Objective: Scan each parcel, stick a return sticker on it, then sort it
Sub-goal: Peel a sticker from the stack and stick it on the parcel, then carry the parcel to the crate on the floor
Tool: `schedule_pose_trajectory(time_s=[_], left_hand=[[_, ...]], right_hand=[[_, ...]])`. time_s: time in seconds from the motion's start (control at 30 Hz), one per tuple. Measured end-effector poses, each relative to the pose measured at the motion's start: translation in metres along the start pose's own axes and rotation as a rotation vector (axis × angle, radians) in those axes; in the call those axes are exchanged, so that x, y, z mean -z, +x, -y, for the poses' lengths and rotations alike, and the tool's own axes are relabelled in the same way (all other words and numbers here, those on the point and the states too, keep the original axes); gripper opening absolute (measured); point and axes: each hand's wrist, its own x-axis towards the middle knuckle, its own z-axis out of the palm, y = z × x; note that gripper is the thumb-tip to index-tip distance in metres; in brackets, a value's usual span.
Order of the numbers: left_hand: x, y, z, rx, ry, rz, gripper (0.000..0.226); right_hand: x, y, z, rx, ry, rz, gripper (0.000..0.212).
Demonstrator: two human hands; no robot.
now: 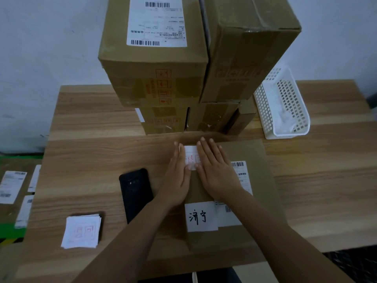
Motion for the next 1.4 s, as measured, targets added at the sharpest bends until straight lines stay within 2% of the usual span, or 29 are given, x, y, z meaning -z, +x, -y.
schedule_pose_trajectory(time_s=[0.1, 0.23, 0.37, 0.47, 0.57, 0.67, 0.8, 0.87, 0.93, 1.07, 1.23, 1.4], left_hand=[[0.000, 0.001, 0.002, 0.008, -0.027, 0.012, 0.065], [0.009, -0.001, -0.007, 0.051, 0.021, 0.002, 0.064], [0.017, -0.028, -0.028, 0.068, 0.024, -0.098, 0.063], [0.012, -0.058, -0.039, 0.053, 0.108, -0.207, 0.054], [-0.003, -0.093, -0.050, 0.051, 0.161, -0.258, 0.055], [-0.025, -0.129, -0.069, 0.090, 0.134, -0.297, 0.067], [-0.051, -0.154, -0.076, 0.190, 0.040, -0.277, 0.084], [-0.061, -0.154, -0.076, 0.258, -0.054, -0.257, 0.090], [-0.070, -0.152, -0.075, 0.315, -0.148, -0.259, 0.095], [-0.077, -0.146, -0.069, 0.325, -0.186, -0.278, 0.113], [-0.074, -0.155, -0.080, 0.248, -0.189, -0.320, 0.107], [-0.050, -0.155, -0.098, 0.115, -0.241, -0.276, 0.107]], right_hand=[[0.005, 0.000, 0.001, -0.003, 0.011, 0.038, 0.066], [0.028, -0.002, -0.002, -0.008, 0.147, 0.143, 0.060], [0.050, -0.038, -0.022, -0.040, 0.191, 0.103, 0.061], [0.057, -0.082, -0.048, -0.095, 0.193, 0.081, 0.064], [0.059, -0.127, -0.076, -0.170, 0.277, 0.054, 0.071], [0.049, -0.164, -0.097, -0.261, 0.471, 0.064, 0.091], [0.035, -0.195, -0.109, -0.346, 0.733, 0.161, 0.138], [0.029, -0.203, -0.106, -0.367, 0.790, 0.211, 0.148], [0.024, -0.204, -0.098, -0.413, 0.884, 0.235, 0.146], [0.023, -0.203, -0.080, -0.497, 0.985, 0.085, 0.124], [0.038, -0.218, -0.069, -0.527, 1.018, -0.023, 0.119], [0.064, -0.239, -0.044, -0.584, 1.005, -0.238, 0.118]])
